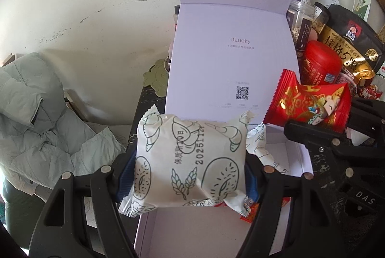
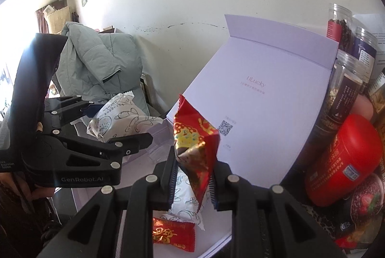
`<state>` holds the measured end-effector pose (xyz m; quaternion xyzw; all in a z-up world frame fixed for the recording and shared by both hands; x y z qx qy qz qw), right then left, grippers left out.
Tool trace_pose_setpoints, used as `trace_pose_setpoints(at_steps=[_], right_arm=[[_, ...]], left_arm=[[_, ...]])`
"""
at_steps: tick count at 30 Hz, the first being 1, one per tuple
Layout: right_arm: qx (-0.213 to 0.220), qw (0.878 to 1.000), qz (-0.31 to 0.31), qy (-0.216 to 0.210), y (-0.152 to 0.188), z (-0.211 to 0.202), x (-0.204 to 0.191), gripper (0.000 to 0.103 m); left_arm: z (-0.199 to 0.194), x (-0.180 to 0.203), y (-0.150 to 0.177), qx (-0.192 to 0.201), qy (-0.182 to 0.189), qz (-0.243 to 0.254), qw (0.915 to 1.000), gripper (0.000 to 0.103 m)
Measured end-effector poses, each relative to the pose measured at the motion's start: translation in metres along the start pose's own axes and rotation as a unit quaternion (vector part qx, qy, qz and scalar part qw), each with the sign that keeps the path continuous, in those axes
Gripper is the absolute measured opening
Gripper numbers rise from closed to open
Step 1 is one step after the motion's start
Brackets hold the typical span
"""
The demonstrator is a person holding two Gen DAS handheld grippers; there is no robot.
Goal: Organize objects
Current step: 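Lower the white bag and red packet into the lavender box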
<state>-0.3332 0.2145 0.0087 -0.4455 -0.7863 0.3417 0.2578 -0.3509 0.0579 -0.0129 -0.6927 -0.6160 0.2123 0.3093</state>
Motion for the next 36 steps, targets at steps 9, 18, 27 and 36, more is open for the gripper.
trace_pose_setpoints(at_steps=[9,18,27,36], right_arm=[[-0.027,0.999,0.023,-0.041,0.017,0.033,0.009,0.022],[-0.053,0.997,0.008,-0.050,0.027,0.054,-0.001,0.022],[-0.064,0.997,0.006,-0.053,0.034,0.063,0.001,0.022],[-0.072,0.996,-0.002,-0.045,0.032,0.061,-0.003,0.029]], left_arm=[[0.034,0.002,0.012,-0.045,0.007,-0.008,0.9989,0.071],[0.053,0.002,0.021,-0.065,0.018,-0.006,0.9977,0.072],[0.065,0.001,0.025,-0.077,0.018,-0.005,0.9969,0.073],[0.070,-0.007,0.022,-0.077,0.014,-0.005,0.9969,0.078]])
Point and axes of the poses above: each gripper's, at about its wrist camera, not at the fingertips, and z roughly the way its jaws point, x to its right, y to its underside, the point moved 2 cm from there along z, roughly the way its jaws point, and after that the axes turned 11 degrees about -z, right-handed, at the moved point
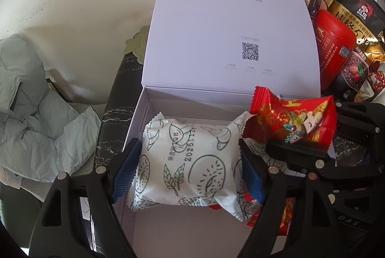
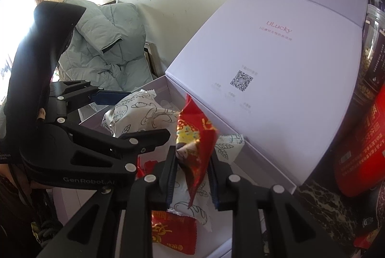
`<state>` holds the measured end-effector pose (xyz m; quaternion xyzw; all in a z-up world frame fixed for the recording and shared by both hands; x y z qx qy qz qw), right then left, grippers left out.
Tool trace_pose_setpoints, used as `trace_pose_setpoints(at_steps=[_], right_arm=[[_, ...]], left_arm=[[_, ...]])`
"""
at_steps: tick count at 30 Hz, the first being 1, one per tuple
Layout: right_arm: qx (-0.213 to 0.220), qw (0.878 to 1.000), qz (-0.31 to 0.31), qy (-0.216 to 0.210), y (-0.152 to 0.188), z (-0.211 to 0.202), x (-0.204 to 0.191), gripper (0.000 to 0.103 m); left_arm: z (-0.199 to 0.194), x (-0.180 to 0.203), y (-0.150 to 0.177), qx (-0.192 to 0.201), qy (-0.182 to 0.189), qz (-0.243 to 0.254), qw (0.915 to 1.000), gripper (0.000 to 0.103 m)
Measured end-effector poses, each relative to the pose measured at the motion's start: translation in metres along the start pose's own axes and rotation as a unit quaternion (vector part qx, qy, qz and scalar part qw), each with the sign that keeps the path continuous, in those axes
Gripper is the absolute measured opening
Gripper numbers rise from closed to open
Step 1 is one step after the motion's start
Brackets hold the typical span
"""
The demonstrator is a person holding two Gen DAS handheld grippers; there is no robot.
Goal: Organize objects
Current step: 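Lower the white bag and red packet into the lavender box, then open both tools to release the bag and packet into the box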
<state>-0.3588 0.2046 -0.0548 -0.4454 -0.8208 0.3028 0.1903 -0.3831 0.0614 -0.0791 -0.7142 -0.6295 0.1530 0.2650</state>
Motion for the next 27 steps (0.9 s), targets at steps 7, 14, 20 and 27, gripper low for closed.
trace_pose_setpoints(at_steps=[7,14,20,27], right_arm=[[0.000,1.000,0.000,0.014,0.005,-0.008,-0.003,0.036],[0.005,0.999,0.008,0.033,0.003,-0.017,-0.007,0.036],[0.020,0.999,0.006,0.044,0.000,-0.045,-0.013,0.036],[0.042,0.997,0.003,0.059,-0.006,-0.082,-0.023,0.036]], left_arm=[[-0.005,-0.005,-0.007,0.012,-0.014,0.009,0.9998,0.084],[-0.018,-0.013,-0.006,0.016,-0.014,-0.004,0.9998,0.084],[-0.048,-0.007,-0.005,0.033,-0.013,-0.005,0.9994,0.084],[-0.091,0.001,0.000,0.056,-0.010,-0.013,0.9983,0.084]])
Point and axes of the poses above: each gripper's, at about its wrist camera, not at the fingertips, and z roughly the way its jaws point, x to its right, y to its underside, the point moved 2 cm from there along z, roughly the way its jaws point, and after that the axes turned 11 degrees about -z, right-handed, at the moved point
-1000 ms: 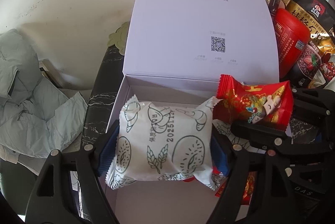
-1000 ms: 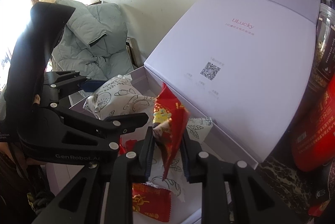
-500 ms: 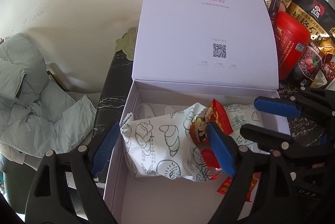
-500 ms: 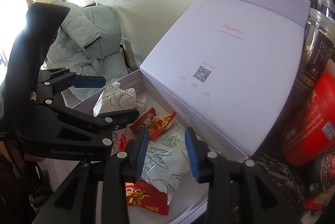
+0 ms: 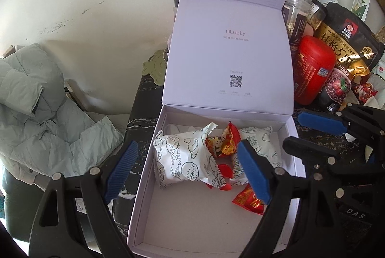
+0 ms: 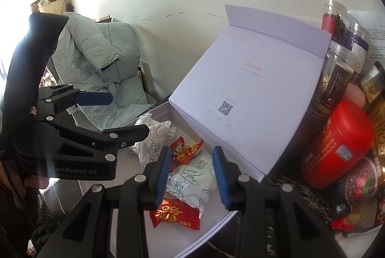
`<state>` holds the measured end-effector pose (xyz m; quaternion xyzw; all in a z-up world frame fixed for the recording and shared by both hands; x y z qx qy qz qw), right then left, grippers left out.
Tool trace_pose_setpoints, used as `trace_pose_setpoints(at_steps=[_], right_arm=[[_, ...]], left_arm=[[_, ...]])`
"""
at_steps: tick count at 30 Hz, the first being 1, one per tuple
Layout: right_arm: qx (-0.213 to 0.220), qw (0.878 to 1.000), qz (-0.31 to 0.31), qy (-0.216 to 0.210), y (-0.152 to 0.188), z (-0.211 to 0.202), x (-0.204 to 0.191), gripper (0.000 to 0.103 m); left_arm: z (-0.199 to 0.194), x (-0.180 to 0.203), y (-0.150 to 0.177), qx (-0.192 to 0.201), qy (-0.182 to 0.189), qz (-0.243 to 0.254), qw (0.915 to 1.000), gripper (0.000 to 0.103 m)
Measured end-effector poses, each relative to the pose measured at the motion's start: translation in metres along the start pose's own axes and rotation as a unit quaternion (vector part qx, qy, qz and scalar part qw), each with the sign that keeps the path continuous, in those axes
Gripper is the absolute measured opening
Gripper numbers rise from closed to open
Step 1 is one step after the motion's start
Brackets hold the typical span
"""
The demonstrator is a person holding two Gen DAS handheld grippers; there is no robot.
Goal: Organize objects
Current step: 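Open both tools to release the bag and packet into the box, then withdraw both tools from the box toward the remaining snacks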
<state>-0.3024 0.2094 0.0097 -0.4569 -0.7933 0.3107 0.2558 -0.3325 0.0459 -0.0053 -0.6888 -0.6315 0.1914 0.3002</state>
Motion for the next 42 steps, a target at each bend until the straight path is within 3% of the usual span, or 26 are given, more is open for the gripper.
trace_pose_setpoints(at_steps=[7,12,13,21,32,42], right_arm=[[0.018,1.000,-0.005,0.017,-0.004,-0.041,-0.010,0.036],[0.028,0.999,0.002,0.046,-0.005,-0.065,-0.011,0.067],[0.031,0.998,0.004,0.052,-0.005,-0.068,-0.011,0.068],[0.042,0.996,0.011,0.075,-0.003,-0.095,-0.016,0.071],[0.051,0.995,0.021,0.080,0.008,-0.133,-0.034,0.071],[0.053,0.995,0.027,0.079,0.030,-0.155,-0.047,0.071]], left_arm=[[-0.042,0.008,0.003,0.025,-0.002,-0.002,0.9997,0.084],[-0.065,0.009,0.005,0.042,-0.010,-0.008,0.9990,0.092],[-0.068,0.009,0.005,0.043,-0.014,-0.009,0.9989,0.093],[-0.096,0.004,0.012,0.058,-0.025,-0.021,0.9978,0.095],[-0.138,0.010,0.031,0.078,-0.015,-0.021,0.9966,0.097],[-0.157,0.012,0.054,0.088,-0.029,-0.025,0.9954,0.098]])
Point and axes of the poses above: each gripper's, at about its wrist camera, not at the fingertips, and z roughly the way its jaws point, x to its right, y to its underside, the point moved 2 cm from there along z, roughly the way its jaws point, and after that the axes turned 11 degrees about -z, right-handed, at the moved point
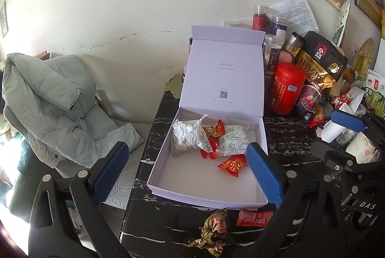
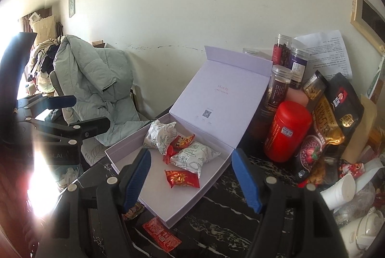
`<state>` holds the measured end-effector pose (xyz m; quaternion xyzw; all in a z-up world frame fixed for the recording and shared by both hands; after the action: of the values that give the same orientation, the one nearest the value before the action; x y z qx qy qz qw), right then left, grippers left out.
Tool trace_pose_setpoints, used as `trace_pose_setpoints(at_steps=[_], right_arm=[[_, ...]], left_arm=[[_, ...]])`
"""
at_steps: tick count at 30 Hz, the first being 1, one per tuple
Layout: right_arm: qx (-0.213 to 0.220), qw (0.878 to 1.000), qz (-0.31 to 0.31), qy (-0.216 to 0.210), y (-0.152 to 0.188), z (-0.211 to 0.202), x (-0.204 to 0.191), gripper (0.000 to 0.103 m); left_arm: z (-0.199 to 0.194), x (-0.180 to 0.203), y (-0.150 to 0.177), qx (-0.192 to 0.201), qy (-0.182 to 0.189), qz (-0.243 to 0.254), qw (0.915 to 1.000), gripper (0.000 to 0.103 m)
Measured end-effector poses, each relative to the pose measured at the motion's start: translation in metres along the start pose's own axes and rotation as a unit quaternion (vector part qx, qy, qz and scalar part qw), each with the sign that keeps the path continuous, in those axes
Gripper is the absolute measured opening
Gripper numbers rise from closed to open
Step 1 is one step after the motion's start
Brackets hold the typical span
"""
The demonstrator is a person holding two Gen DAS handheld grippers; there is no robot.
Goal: Organize objects
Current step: 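Withdraw both tools from the box toward the remaining snacks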
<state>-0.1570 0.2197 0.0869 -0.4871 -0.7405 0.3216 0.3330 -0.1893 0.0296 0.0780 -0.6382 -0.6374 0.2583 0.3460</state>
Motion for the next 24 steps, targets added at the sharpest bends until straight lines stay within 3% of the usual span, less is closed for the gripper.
trace_pose_setpoints(at_steps=[24], right_arm=[[-0.027,0.999,0.004,-0.034,0.059,-0.006,-0.031,0.071]], left_arm=[[-0.017,0.001,0.066,-0.033,0.023,0.005,0.9992,0.098]])
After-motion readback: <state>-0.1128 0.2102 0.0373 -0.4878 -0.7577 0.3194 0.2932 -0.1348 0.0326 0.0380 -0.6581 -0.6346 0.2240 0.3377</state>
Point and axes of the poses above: each gripper's, at about its wrist camera, not at the fingertips, and z roughly the way its jaws point, x to its right, y to its underside, the point moved 2 cm from there along z, roughly the way its jaws point, and after that the axes turned 11 degrees about -z, right-handed, at the moved point
